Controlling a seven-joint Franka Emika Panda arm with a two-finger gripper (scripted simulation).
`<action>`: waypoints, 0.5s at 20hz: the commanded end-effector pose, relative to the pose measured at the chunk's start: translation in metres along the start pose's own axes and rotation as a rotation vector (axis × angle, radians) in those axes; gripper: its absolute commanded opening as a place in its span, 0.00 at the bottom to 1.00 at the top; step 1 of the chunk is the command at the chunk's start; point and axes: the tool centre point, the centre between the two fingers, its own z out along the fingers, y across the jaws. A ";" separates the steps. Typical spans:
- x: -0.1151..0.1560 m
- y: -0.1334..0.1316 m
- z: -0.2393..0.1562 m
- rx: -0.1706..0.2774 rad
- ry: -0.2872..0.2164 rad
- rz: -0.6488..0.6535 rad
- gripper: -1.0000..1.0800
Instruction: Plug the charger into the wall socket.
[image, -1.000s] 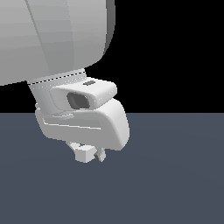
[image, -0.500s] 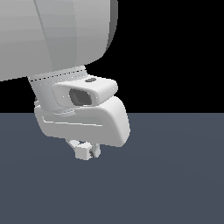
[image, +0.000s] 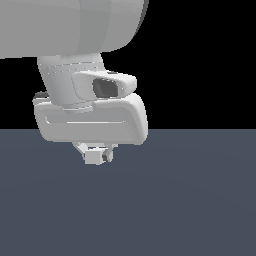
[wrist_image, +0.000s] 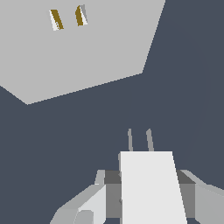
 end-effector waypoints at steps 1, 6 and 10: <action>0.006 -0.002 -0.008 0.025 0.003 -0.054 0.00; 0.017 -0.007 -0.023 0.071 0.005 -0.154 0.00; 0.023 -0.011 -0.033 0.101 0.005 -0.216 0.00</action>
